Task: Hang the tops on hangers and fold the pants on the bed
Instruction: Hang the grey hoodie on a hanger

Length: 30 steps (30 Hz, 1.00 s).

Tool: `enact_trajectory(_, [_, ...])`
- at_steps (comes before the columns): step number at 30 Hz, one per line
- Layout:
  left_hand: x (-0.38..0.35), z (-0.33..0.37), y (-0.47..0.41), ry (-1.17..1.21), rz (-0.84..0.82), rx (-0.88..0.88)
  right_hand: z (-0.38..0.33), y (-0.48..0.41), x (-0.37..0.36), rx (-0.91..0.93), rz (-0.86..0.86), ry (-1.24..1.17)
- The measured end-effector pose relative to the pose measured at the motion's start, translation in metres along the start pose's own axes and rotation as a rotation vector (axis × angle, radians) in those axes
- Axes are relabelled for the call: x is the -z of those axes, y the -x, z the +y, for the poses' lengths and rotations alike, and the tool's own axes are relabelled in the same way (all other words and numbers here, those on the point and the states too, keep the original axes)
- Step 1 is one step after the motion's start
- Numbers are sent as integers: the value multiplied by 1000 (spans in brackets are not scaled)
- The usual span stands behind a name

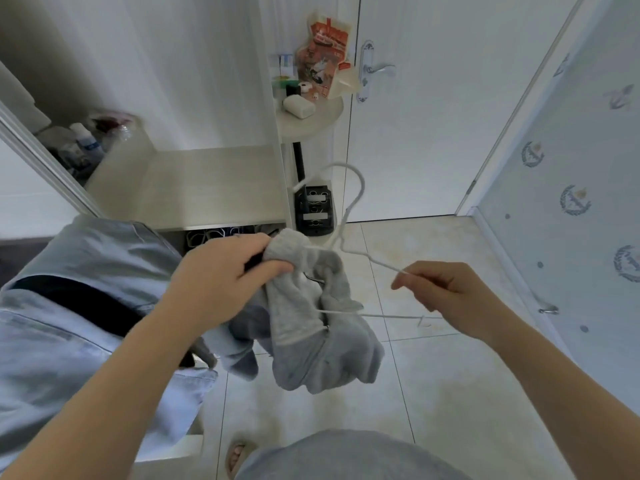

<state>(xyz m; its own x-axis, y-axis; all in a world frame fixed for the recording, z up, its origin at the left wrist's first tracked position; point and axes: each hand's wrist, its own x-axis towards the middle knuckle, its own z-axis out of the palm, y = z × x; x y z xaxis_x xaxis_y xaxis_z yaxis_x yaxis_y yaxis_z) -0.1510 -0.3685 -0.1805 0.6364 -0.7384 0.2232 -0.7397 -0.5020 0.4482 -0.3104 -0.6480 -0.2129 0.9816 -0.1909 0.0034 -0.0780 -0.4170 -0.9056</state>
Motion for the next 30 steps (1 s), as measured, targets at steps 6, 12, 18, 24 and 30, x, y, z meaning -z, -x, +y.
enact_trajectory(6, [-11,15,10,98,-17,53,5,5,-1,-12,35,65])
enact_trajectory(12, [-21,36,13,116,-3,39,9,5,-21,63,-25,92])
enact_trajectory(18, [-23,34,21,208,71,168,12,6,-33,293,378,397])
enact_trajectory(24, [-15,47,31,331,313,257,3,17,-73,381,240,190])
enact_trajectory(30, [-19,59,30,457,424,339,-2,-2,-91,324,-44,262])
